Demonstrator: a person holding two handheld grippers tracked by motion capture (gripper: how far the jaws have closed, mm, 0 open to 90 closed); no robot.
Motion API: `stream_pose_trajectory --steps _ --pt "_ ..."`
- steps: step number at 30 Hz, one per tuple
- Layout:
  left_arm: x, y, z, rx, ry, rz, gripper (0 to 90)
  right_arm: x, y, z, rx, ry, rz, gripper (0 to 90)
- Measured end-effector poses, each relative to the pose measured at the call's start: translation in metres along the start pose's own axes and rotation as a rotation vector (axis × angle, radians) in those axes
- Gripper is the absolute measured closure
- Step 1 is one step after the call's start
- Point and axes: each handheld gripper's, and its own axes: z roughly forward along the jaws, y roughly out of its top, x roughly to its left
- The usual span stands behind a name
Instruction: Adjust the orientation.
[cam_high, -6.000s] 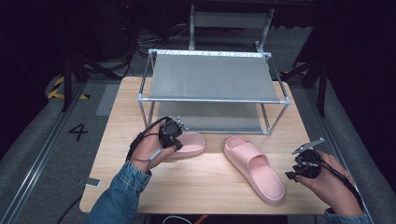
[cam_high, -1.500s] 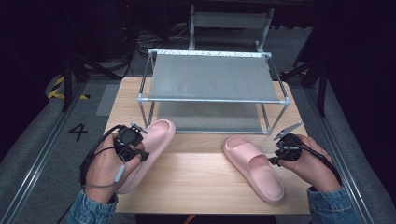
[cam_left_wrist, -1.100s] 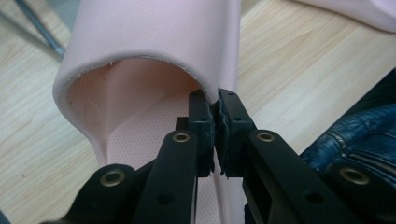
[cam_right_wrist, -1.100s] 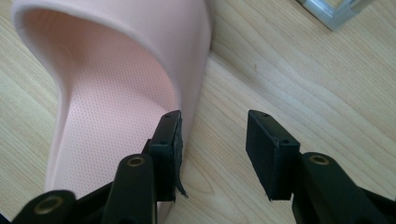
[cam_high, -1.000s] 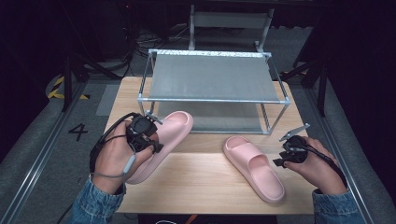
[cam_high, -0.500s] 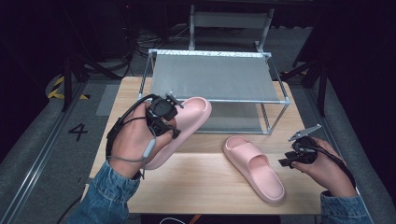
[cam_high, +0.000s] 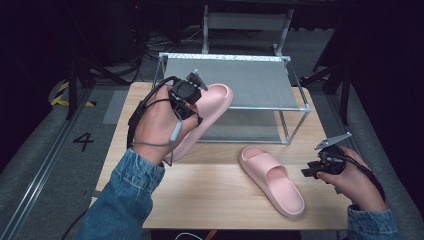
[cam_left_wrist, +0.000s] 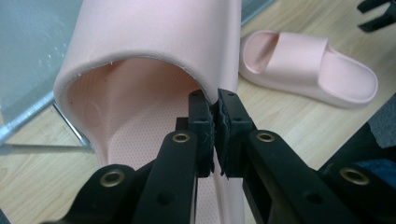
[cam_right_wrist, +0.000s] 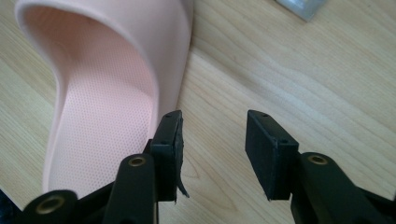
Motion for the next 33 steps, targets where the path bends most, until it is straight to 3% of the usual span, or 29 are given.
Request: stream_pose_trajectory --steps 6,20,28,31,33 --pt "0.004 0.024 0.005 -0.006 -0.002 -0.012 85.7 0.002 -0.001 0.004 0.0 0.019 -0.01 57.1" --pt "0.026 0.076 0.032 -0.025 0.004 -0.079 85.5 0.001 -0.025 -0.004 0.001 -0.004 0.047 56.9" --pt "0.042 0.094 0.043 -0.017 0.057 -0.158 85.5 0.0 -0.034 -0.008 0.004 -0.017 0.064 56.8" --pt "0.053 0.105 0.051 0.0 0.088 -0.213 85.6 0.001 -0.036 -0.007 0.007 -0.012 0.064 56.8" --pt "0.054 0.107 0.053 0.003 0.093 -0.22 85.6 0.002 -0.036 -0.007 0.008 -0.012 0.063 56.8"
